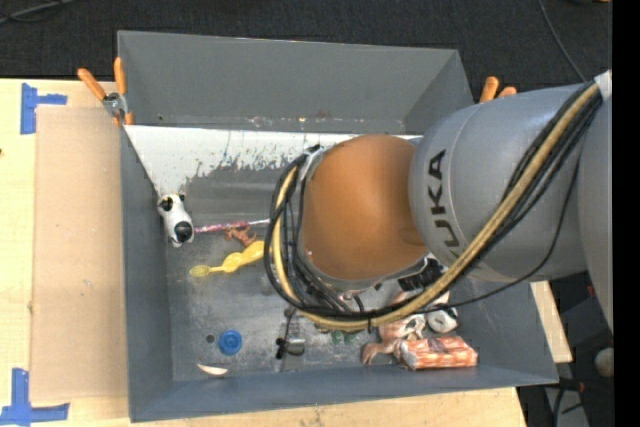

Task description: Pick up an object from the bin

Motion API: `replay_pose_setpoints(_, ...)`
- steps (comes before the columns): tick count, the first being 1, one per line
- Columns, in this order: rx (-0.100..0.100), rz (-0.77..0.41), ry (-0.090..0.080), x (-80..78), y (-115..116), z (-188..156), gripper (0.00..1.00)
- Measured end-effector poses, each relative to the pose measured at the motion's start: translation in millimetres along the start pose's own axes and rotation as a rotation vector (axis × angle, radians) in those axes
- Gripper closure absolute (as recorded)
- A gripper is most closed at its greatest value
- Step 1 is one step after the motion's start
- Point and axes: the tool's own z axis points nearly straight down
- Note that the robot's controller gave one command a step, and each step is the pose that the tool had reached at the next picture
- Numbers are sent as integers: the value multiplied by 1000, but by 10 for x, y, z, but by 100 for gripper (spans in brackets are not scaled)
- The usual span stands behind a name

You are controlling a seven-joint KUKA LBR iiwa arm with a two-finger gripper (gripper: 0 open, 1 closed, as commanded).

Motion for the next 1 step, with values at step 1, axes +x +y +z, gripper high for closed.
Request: replay_pose_setpoints(1, -2, 5, -7, -17, -11, -43, 0)
